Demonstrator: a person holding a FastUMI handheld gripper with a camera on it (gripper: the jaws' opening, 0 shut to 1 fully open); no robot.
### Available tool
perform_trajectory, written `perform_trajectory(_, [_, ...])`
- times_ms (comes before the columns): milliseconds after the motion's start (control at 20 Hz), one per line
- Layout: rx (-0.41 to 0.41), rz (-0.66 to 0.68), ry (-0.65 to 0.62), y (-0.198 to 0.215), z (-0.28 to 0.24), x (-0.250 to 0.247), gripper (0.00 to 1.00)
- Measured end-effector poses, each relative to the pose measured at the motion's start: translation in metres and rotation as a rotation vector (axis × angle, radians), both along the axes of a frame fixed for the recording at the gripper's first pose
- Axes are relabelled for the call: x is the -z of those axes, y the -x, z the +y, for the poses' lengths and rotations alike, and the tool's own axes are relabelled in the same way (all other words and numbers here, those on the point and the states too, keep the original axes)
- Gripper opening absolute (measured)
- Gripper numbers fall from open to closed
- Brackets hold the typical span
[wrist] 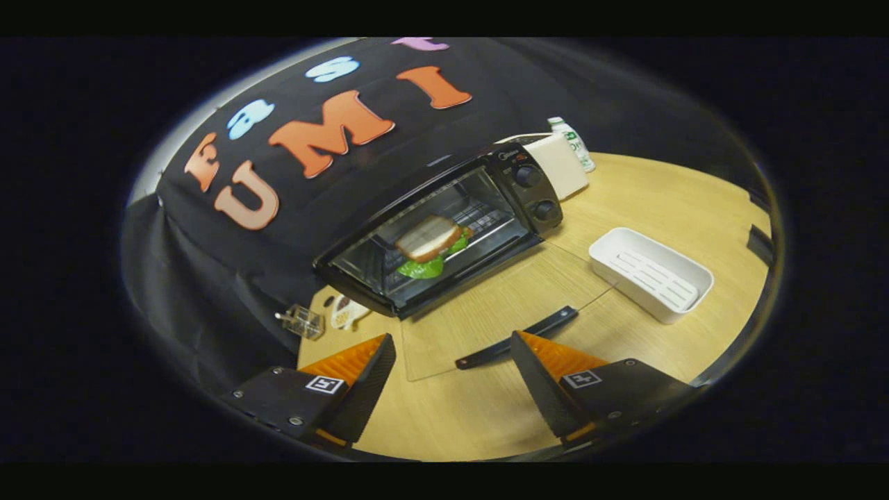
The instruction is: Open the toaster oven, put the food inside, and close the toaster oven door.
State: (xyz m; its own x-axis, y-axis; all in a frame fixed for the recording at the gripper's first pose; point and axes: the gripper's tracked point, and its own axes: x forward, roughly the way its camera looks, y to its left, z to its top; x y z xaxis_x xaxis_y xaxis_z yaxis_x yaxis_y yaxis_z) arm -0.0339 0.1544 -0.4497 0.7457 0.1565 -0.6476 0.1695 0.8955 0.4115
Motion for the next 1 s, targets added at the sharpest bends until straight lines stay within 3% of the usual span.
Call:
perform_trajectory(300, [-0.167,0.046,0.283,0.019,-0.022,0.042,0.99])
perform_trajectory(700, [-0.276,0.075,0.439,0.005,-0.038,0.080,0.99])
perform_trajectory(1000, [-0.297,0.078,0.418,0.001,-0.030,0.078,1.00])
